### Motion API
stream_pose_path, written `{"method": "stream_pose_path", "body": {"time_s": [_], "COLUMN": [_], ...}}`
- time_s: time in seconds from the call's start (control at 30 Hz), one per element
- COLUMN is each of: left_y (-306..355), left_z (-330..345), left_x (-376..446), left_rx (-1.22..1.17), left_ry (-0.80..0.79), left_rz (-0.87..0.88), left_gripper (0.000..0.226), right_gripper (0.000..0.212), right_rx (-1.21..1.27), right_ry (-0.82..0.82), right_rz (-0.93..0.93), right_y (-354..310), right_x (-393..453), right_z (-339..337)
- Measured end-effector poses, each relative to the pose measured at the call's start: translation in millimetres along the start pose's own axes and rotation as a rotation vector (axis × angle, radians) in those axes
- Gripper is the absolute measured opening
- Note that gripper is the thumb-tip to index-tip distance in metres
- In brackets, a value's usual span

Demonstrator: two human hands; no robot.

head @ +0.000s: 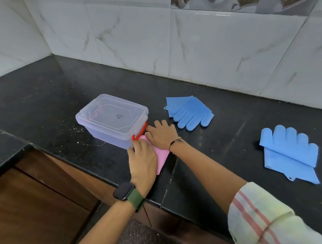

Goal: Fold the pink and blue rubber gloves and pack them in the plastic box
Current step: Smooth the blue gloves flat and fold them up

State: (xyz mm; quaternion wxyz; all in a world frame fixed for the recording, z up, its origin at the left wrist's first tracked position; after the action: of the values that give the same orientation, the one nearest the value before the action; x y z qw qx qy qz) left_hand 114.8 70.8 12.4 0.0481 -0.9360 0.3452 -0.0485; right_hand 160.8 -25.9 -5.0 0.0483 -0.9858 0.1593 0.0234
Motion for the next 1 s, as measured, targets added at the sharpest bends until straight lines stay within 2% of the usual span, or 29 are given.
{"method": "stream_pose_path", "body": {"time_s": [0.13, 0.23, 0.4, 0.5, 0.57, 0.63, 0.73, 0.83, 1.0], "left_y": [15, 11, 13, 15, 26, 45, 80, 121, 211], "left_z": [20, 29, 15, -12, -32, -51, -63, -61, -43], "left_x": [-1, -1, 4, 13, 20, 28, 44, 54, 37], "left_rx": [0.036, 0.042, 0.034, -0.058, -0.099, -0.168, -0.317, -0.426, -0.498], "left_ry": [-0.023, -0.081, -0.087, -0.001, 0.072, 0.141, 0.154, 0.094, -0.065], "left_rz": [0.162, 0.161, 0.152, 0.127, 0.156, 0.215, 0.293, 0.368, 0.605], "left_gripper": [0.052, 0.055, 0.060, 0.040, 0.034, 0.031, 0.023, 0.020, 0.026], "right_gripper": [0.038, 0.037, 0.038, 0.040, 0.039, 0.038, 0.039, 0.038, 0.036], "right_rx": [0.000, 0.001, 0.102, 0.307, 0.377, 0.348, 0.339, 0.217, -0.033], "right_ry": [0.143, 0.183, 0.171, 0.276, 0.373, 0.431, 0.415, 0.345, 0.307], "right_rz": [-0.005, 0.001, 0.024, 0.098, 0.164, 0.226, 0.353, 0.477, 0.707], "right_y": [0, -1, 8, 28, 52, 82, 136, 183, 252], "right_x": [-3, -2, -2, -14, -30, -49, -79, -110, -174], "right_z": [-4, -3, -9, -34, -55, -70, -73, -62, -52]}}
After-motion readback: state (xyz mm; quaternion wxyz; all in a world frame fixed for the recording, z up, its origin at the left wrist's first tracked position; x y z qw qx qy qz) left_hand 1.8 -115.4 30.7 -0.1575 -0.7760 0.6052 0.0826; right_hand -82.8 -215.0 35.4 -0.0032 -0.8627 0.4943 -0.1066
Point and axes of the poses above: each hand's wrist, its own x-axis towards the middle knuckle, its own z-axis out of the palm, y = z × x, the point moved 10 cm from there along x, towards the middle knuckle, and after that the axes turned 1 degree about -z, right-handed, at the moved point
